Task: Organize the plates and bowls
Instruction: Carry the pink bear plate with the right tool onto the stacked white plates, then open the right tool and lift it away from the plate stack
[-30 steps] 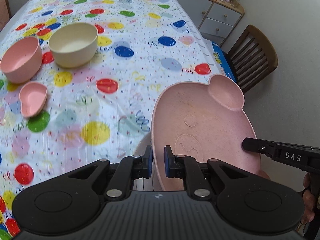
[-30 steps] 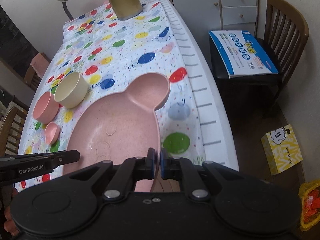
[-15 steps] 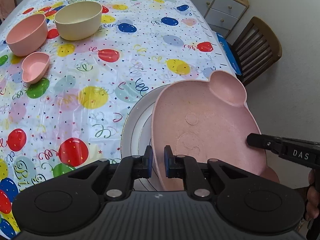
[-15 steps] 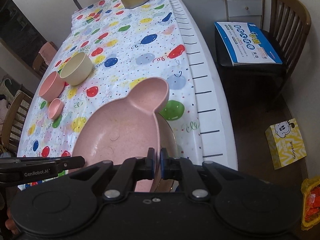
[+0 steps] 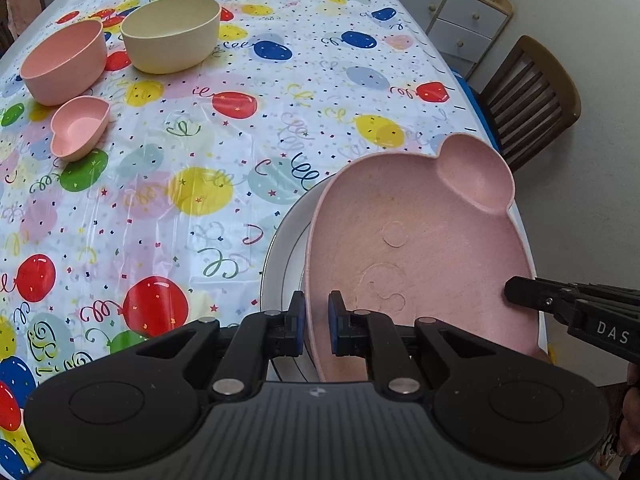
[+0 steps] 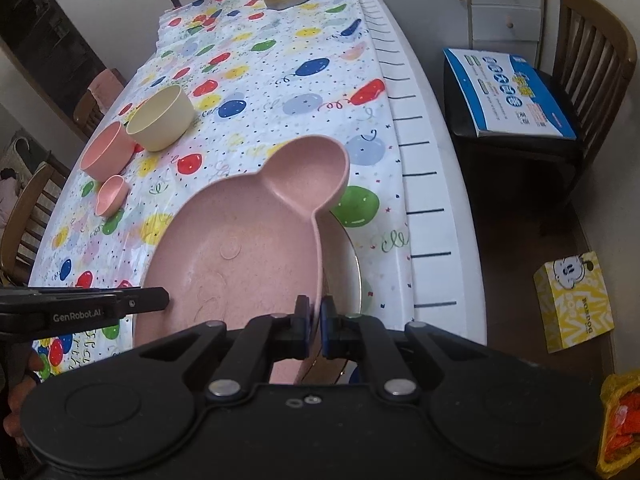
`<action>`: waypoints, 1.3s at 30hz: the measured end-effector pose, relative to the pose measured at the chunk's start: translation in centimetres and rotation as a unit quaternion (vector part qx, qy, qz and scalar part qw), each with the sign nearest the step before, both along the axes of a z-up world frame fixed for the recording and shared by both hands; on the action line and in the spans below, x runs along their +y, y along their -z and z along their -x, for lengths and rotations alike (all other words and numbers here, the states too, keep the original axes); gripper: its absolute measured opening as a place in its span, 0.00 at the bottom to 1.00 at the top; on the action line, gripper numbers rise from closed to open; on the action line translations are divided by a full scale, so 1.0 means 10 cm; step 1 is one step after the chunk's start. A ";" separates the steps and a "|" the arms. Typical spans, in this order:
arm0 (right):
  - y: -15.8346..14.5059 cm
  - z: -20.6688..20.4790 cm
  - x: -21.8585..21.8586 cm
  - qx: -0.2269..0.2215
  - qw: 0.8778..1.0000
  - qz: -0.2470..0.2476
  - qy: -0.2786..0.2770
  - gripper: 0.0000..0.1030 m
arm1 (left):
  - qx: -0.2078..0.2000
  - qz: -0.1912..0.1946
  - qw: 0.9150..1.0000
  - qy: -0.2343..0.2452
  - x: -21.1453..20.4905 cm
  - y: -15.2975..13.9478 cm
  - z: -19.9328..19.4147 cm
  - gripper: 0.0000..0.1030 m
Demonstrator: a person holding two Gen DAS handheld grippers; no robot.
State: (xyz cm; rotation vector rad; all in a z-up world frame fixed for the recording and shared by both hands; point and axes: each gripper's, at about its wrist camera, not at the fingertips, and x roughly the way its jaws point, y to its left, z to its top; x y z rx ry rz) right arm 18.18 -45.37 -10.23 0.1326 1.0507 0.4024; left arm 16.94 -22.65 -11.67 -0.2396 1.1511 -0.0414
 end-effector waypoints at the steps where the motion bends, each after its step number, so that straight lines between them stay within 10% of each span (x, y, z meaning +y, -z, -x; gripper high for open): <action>1: 0.00 -0.01 0.00 0.000 1.000 0.000 0.000 0.05 | 0.000 0.000 1.000 -0.001 0.01 0.00 0.00 0.11; 32: -0.29 -0.01 0.02 -0.031 0.999 0.016 -0.018 0.30 | -0.001 0.010 1.000 0.017 -0.02 -0.14 0.08 0.13; 39: -0.48 0.01 0.26 -0.054 0.997 0.009 -0.049 0.40 | -0.056 -0.004 0.998 -0.005 0.13 -0.45 0.20 0.53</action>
